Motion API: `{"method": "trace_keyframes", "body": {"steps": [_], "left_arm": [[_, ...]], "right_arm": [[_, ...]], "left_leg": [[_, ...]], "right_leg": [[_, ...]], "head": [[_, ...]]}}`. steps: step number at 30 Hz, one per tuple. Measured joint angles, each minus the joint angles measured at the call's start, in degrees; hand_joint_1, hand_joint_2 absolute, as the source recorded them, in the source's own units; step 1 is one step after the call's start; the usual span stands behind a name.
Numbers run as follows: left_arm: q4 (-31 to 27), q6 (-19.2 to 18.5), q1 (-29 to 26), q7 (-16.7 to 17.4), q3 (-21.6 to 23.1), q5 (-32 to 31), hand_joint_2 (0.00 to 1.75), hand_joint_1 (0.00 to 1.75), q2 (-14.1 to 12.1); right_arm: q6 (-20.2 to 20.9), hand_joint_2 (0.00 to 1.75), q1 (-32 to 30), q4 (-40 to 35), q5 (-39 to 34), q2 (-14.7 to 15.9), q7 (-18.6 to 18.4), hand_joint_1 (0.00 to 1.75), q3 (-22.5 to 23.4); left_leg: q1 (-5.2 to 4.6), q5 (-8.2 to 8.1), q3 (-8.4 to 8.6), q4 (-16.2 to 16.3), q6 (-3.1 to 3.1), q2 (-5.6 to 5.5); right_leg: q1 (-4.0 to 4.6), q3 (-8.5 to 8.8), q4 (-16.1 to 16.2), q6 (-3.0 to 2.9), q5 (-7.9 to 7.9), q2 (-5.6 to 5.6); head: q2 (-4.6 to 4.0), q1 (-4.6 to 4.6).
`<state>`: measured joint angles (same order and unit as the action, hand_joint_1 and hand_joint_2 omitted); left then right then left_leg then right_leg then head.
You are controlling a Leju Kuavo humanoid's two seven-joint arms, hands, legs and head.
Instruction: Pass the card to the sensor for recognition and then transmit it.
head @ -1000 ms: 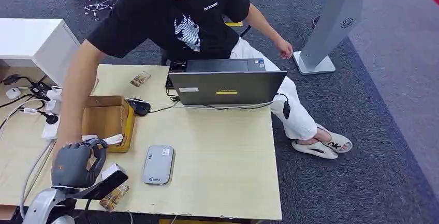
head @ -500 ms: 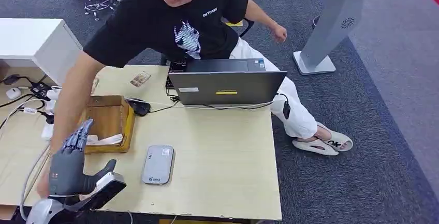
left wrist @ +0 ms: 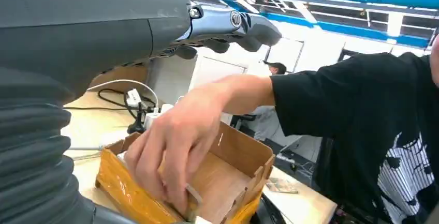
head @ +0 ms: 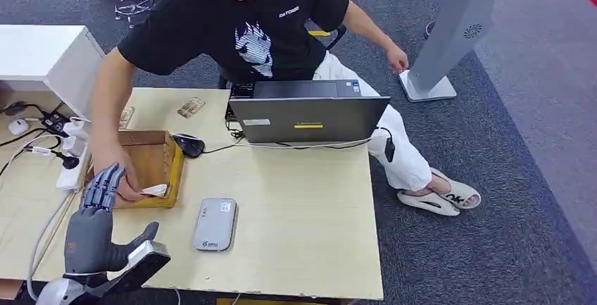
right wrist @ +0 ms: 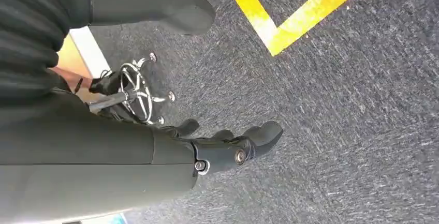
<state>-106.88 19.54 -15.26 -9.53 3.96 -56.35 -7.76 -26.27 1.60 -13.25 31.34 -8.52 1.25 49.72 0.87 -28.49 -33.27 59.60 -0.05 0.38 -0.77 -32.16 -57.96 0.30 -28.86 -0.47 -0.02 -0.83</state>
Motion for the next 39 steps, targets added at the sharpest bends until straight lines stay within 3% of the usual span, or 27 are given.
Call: {"method": "trace_keyframes", "body": {"steps": [8, 15, 30, 39], "left_arm": [[-3.3, 2.01, -3.77, -2.06, -0.22, 2.56, 1.75, 0.0, 0.72], [-3.87, -0.94, -5.16, -3.46, -3.41, 7.96, 1.75, 0.0, 1.36], [-3.87, -1.44, -5.49, -4.02, -5.31, 6.75, 1.75, 0.0, 2.47], [-2.73, -4.68, -3.54, -1.88, -10.34, 4.42, 1.75, 0.0, 2.93]], "right_arm": [[-0.22, 1.75, -0.01, -0.04, 0.09, -0.35, 0.46, 0.0, 1.05], [-0.2, 1.75, 0.0, -0.15, 0.68, -0.44, 0.44, 0.0, 1.99], [-0.11, 1.75, 0.0, -0.42, 1.57, -0.46, 0.44, 0.0, 2.69], [0.92, 1.75, 0.03, -0.42, 3.54, -0.52, 0.22, 0.0, 3.0]], "left_leg": [[0.0, -0.02, -0.02, 0.0, 0.02, -0.01], [0.0, 0.0, -0.01, 0.0, 0.0, -0.01], [0.0, -0.01, -0.01, 0.0, 0.0, -0.01], [0.01, 0.0, 0.01, 0.0, 0.0, -0.01]], "right_leg": [[0.0, -0.02, 0.0, 0.02, -0.02, -0.01], [0.0, 0.0, 0.0, 0.02, -0.02, -0.02], [0.0, 0.0, 0.0, 0.02, -0.02, -0.02], [0.0, 0.0, 0.0, 0.02, -0.02, -0.01]], "head": [[0.0, 0.0], [0.0, -0.02], [0.0, 0.0], [0.0, 0.0]]}}
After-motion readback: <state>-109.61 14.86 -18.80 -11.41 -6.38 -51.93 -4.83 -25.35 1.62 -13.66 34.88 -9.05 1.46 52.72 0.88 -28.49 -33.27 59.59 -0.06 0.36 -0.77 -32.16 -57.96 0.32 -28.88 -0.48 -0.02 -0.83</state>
